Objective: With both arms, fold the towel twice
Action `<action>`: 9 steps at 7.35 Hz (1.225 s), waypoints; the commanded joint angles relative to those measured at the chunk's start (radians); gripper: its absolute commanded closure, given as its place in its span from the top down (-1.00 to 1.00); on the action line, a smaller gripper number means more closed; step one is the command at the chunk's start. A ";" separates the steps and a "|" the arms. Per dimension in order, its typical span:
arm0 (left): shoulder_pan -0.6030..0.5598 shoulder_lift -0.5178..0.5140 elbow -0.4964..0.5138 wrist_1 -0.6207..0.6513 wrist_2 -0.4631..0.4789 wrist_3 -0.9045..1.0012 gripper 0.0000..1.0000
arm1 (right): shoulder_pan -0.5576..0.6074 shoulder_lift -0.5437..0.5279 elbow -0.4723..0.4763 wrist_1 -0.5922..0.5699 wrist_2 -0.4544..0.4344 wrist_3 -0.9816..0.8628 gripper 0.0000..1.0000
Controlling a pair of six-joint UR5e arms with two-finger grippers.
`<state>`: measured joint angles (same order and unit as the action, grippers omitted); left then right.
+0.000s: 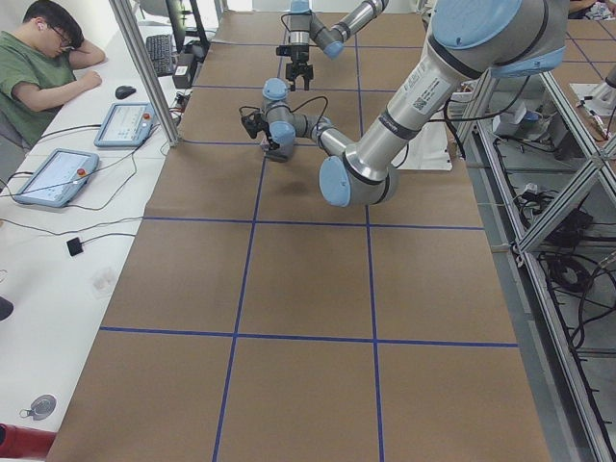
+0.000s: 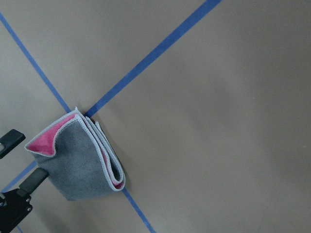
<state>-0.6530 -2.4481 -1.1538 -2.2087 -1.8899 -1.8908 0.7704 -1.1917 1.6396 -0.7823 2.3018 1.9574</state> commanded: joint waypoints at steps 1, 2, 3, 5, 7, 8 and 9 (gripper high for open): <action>0.007 -0.021 0.026 -0.011 0.000 -0.010 1.00 | 0.001 -0.002 0.003 0.002 0.001 0.000 0.98; 0.007 -0.037 0.046 -0.011 0.000 -0.010 1.00 | 0.001 -0.002 0.005 0.000 0.001 0.000 0.98; 0.007 -0.063 0.089 -0.034 0.000 -0.010 1.00 | 0.001 -0.002 0.003 0.000 0.001 0.000 0.98; 0.007 -0.086 0.207 -0.139 0.000 -0.007 1.00 | 0.003 -0.002 0.003 0.000 0.001 0.000 0.98; 0.006 -0.086 0.223 -0.154 0.002 -0.001 1.00 | 0.004 -0.003 0.003 0.002 0.001 0.000 0.98; 0.004 -0.086 0.224 -0.154 0.003 0.002 1.00 | 0.006 -0.002 0.002 0.000 0.001 0.000 0.98; 0.001 -0.086 0.224 -0.154 0.003 0.002 1.00 | 0.006 -0.002 0.002 0.000 0.001 0.000 0.98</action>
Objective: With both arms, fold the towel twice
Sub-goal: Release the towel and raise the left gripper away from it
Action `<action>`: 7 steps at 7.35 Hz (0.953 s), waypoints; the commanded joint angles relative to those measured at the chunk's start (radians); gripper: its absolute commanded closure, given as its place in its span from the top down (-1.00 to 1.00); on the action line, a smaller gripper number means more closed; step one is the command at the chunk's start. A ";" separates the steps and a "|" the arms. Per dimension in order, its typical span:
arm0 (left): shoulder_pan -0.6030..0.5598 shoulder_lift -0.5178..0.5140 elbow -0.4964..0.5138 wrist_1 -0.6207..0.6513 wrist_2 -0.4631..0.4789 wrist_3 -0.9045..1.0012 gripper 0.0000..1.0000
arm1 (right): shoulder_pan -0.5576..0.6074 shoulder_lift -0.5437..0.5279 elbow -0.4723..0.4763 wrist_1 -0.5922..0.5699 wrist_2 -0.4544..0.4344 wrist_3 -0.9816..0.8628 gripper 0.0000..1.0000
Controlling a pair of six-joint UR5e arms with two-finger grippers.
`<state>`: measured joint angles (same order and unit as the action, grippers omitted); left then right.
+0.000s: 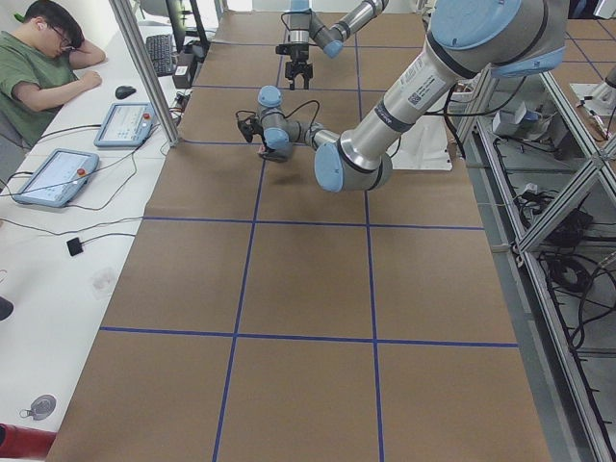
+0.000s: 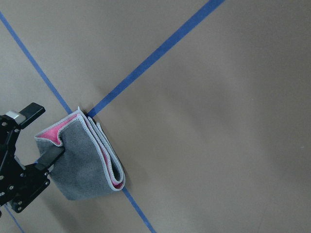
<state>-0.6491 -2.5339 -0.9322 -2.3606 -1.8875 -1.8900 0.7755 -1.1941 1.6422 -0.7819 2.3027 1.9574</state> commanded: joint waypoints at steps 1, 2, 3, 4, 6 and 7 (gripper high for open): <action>-0.006 0.000 0.003 -0.002 0.001 0.000 1.00 | 0.001 0.001 -0.002 0.001 0.000 0.000 0.98; -0.010 0.000 0.003 -0.002 0.001 0.000 1.00 | 0.001 0.001 -0.004 0.000 0.000 0.000 0.98; -0.021 0.000 0.003 -0.002 0.002 0.000 1.00 | 0.001 0.001 -0.002 0.000 0.000 0.000 0.98; -0.027 0.000 0.003 -0.002 0.002 0.002 1.00 | -0.001 0.001 -0.004 0.001 0.000 0.000 0.98; -0.038 0.001 0.018 -0.002 0.002 0.003 1.00 | -0.001 0.001 -0.004 0.000 0.000 0.000 0.98; -0.046 0.001 0.021 -0.002 0.002 0.005 1.00 | -0.001 0.002 -0.004 0.000 0.000 0.000 0.98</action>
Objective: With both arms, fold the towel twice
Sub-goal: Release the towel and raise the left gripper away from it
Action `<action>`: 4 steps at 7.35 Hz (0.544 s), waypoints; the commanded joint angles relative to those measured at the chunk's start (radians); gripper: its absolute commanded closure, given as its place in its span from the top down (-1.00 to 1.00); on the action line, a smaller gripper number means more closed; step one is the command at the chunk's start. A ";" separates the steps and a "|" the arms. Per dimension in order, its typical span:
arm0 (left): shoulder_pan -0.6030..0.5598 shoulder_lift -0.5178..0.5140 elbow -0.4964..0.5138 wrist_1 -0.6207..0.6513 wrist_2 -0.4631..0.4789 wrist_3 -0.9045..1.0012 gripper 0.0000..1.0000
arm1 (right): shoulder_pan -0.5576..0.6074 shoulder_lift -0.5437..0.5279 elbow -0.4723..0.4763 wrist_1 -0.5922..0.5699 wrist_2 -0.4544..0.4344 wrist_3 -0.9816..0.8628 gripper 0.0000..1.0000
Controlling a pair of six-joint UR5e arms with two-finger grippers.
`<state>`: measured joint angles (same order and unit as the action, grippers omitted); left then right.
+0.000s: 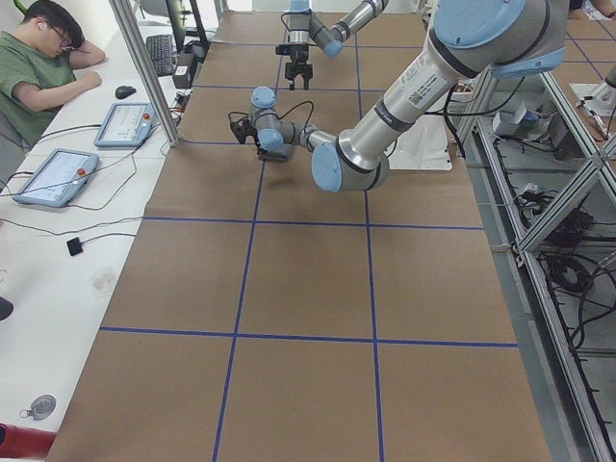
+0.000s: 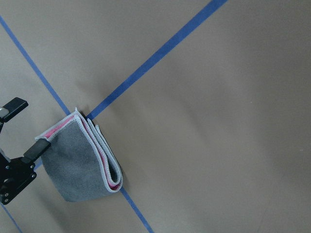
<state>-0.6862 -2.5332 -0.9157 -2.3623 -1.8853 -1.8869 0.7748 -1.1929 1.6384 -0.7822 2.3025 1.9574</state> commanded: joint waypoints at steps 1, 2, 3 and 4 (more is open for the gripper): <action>-0.021 -0.001 0.003 0.000 -0.001 0.002 1.00 | 0.000 -0.001 0.000 0.000 0.000 0.000 0.98; -0.047 -0.001 0.000 0.003 -0.006 0.014 1.00 | 0.006 -0.001 0.001 0.000 0.000 0.000 0.98; -0.090 -0.001 -0.009 0.011 -0.053 0.070 1.00 | 0.024 -0.004 0.006 -0.005 -0.005 0.000 0.98; -0.157 0.004 -0.032 0.046 -0.137 0.092 1.00 | 0.059 -0.005 0.008 -0.006 0.000 -0.008 0.98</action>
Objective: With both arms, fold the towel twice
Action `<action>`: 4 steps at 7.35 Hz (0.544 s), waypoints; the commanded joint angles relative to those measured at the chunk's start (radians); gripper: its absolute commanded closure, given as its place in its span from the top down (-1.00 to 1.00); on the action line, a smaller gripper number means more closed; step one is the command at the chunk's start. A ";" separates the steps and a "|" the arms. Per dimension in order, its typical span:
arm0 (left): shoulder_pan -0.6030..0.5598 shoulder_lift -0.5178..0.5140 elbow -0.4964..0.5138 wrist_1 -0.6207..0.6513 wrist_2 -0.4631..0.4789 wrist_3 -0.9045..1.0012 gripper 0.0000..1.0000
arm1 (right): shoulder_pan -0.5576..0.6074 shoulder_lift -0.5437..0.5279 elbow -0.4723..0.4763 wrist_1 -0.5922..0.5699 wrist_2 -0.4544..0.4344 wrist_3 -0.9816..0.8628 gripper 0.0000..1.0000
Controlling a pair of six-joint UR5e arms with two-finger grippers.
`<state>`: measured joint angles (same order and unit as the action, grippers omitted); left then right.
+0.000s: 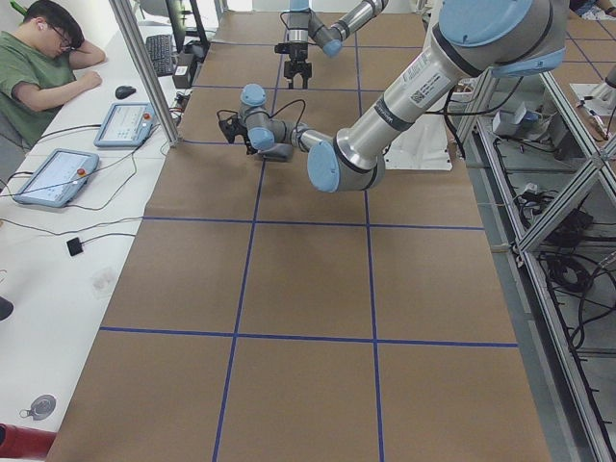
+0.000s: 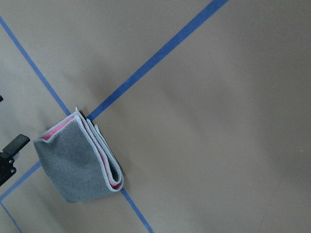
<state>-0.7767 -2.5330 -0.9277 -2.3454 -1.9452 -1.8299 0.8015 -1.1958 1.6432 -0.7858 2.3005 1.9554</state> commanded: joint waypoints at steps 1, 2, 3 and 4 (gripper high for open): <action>-0.120 0.013 -0.090 0.099 -0.156 0.078 1.00 | 0.071 -0.005 0.001 -0.010 0.013 -0.062 0.98; -0.150 0.081 -0.194 0.156 -0.173 0.124 1.00 | 0.112 -0.039 -0.002 -0.012 0.013 -0.140 0.98; -0.180 0.133 -0.265 0.182 -0.173 0.155 1.00 | 0.146 -0.089 -0.012 -0.023 0.011 -0.276 0.98; -0.208 0.219 -0.351 0.189 -0.173 0.208 1.00 | 0.191 -0.134 -0.016 -0.093 0.011 -0.467 0.98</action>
<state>-0.9475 -2.4047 -1.1755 -2.1793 -2.1122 -1.6801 0.9395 -1.2742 1.6339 -0.8190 2.3117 1.6941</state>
